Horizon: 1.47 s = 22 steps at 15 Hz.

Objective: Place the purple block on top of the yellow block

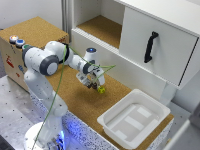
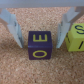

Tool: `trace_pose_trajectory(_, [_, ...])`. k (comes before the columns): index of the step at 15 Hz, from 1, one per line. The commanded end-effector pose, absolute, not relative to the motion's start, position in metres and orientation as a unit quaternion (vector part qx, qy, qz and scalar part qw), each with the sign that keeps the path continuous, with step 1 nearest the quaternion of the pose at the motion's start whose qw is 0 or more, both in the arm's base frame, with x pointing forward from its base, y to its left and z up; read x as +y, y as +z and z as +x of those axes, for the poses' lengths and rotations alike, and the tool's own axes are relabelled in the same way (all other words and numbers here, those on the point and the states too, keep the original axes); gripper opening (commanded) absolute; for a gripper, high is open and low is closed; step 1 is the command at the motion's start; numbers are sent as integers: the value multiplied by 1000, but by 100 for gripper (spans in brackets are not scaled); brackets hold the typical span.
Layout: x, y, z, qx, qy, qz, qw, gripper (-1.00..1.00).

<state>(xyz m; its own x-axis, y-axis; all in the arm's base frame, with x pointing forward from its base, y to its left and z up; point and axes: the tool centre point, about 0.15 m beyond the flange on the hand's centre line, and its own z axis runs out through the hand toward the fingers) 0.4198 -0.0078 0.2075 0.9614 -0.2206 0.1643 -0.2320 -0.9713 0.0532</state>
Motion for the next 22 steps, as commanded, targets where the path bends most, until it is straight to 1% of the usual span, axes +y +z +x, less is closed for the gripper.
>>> trace_pose_trajectory(1, [-8, 203, 427, -116, 73, 990, 44, -100])
trace_pose_trajectory(7, [-9, 216, 424, -111, 83, 989, 53, -100])
trace_pose_trajectory(12, [-35, 250, 425, -93, 95, 987, 85, -100])
trace_pose_trajectory(15, [-64, 259, 426, -101, 93, 986, 93, -100])
trace_pose_trajectory(21, [-96, 258, 431, -101, 79, 988, 83, -100])
trace_pose_trajectory(22, [-98, 262, 430, -105, 87, 989, 66, -100])
